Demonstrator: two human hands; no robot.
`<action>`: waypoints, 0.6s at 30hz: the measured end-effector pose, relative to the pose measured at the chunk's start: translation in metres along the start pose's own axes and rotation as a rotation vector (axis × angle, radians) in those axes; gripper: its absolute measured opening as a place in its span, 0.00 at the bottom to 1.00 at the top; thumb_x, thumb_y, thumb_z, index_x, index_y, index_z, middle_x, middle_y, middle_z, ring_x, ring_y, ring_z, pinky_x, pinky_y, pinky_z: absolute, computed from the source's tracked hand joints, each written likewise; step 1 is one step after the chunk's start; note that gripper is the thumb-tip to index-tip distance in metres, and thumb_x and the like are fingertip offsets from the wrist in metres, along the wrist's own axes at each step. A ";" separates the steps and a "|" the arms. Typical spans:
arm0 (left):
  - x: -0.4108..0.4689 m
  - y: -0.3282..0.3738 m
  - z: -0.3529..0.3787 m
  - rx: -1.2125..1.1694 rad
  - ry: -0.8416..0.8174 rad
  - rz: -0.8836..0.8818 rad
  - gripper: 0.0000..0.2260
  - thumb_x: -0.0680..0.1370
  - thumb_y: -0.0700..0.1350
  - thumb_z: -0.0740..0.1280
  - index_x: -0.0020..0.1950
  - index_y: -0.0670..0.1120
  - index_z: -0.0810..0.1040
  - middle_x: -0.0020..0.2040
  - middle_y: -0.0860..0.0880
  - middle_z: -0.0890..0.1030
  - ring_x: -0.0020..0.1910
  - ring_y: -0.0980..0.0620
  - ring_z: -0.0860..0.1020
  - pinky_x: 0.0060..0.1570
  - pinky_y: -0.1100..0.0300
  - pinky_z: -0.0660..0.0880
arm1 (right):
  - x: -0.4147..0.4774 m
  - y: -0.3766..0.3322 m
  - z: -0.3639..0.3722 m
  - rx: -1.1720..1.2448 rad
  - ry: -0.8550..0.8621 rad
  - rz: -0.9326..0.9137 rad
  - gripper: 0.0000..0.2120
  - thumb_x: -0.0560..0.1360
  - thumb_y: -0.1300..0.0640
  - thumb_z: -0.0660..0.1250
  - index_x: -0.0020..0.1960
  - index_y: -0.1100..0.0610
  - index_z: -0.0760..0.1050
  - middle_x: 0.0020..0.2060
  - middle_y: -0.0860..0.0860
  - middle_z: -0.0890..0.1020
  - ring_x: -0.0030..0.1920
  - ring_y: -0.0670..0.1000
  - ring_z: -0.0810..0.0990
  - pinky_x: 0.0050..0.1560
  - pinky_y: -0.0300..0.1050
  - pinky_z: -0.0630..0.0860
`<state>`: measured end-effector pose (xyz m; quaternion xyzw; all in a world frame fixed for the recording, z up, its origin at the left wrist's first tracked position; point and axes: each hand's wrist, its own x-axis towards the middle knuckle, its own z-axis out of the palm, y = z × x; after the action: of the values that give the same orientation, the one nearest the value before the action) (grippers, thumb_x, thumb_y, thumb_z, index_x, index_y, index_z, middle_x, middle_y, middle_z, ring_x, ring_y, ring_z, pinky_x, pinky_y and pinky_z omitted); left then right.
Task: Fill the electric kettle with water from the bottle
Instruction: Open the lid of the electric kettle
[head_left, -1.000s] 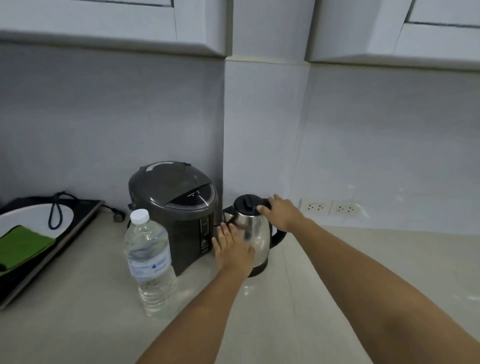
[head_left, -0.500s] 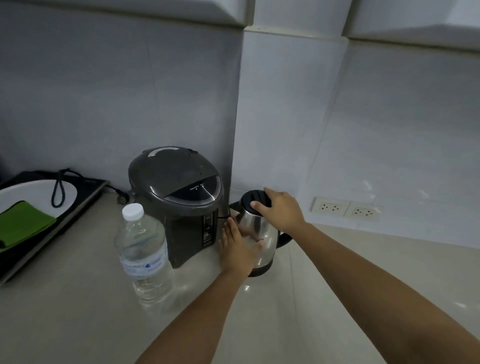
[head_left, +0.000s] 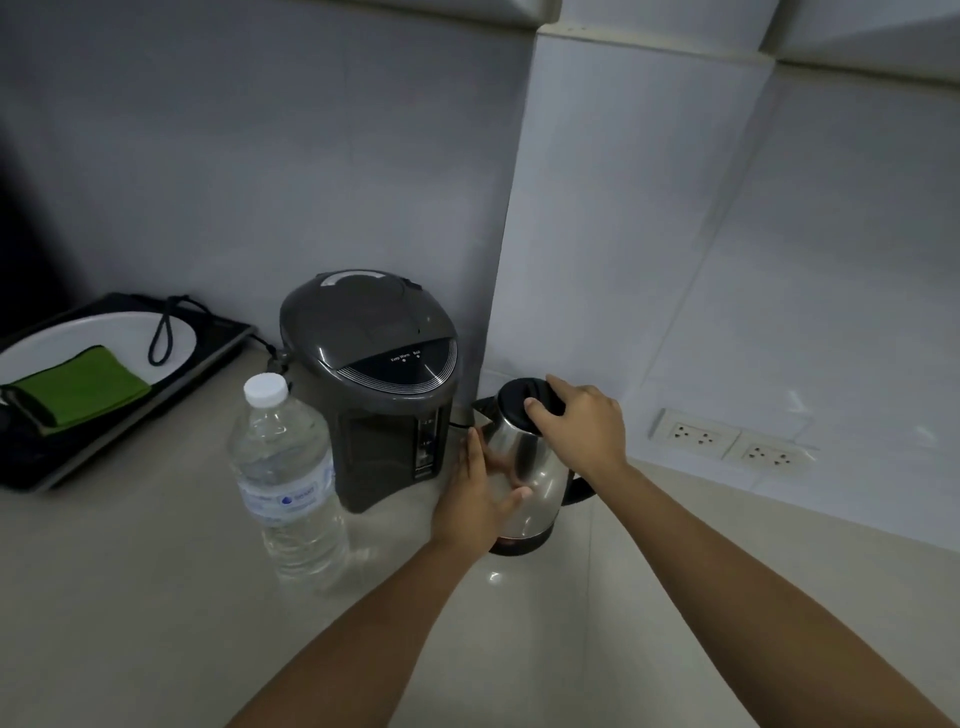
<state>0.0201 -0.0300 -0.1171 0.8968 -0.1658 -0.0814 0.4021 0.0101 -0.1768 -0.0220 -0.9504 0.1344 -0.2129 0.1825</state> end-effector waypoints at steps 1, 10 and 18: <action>0.000 -0.001 0.001 0.007 0.005 0.002 0.50 0.75 0.62 0.69 0.81 0.49 0.37 0.82 0.48 0.50 0.79 0.48 0.57 0.72 0.51 0.66 | 0.000 0.001 -0.001 0.013 0.005 -0.007 0.23 0.76 0.42 0.63 0.65 0.53 0.78 0.39 0.52 0.83 0.46 0.55 0.81 0.54 0.53 0.77; -0.002 -0.003 0.002 0.091 0.013 0.032 0.49 0.76 0.63 0.67 0.81 0.49 0.37 0.82 0.47 0.52 0.78 0.48 0.60 0.70 0.54 0.66 | 0.000 0.005 -0.012 0.271 0.000 -0.016 0.19 0.79 0.49 0.63 0.70 0.47 0.74 0.58 0.48 0.84 0.56 0.50 0.81 0.54 0.40 0.74; -0.002 -0.004 0.001 0.098 0.014 0.049 0.49 0.76 0.64 0.67 0.81 0.49 0.36 0.82 0.48 0.53 0.78 0.47 0.62 0.68 0.52 0.69 | 0.006 0.007 -0.018 0.191 -0.107 -0.163 0.16 0.83 0.54 0.55 0.69 0.52 0.72 0.68 0.49 0.75 0.64 0.50 0.74 0.56 0.40 0.68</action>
<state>0.0192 -0.0273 -0.1211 0.9116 -0.1884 -0.0570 0.3609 0.0055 -0.1904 -0.0073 -0.9465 0.0260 -0.1880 0.2611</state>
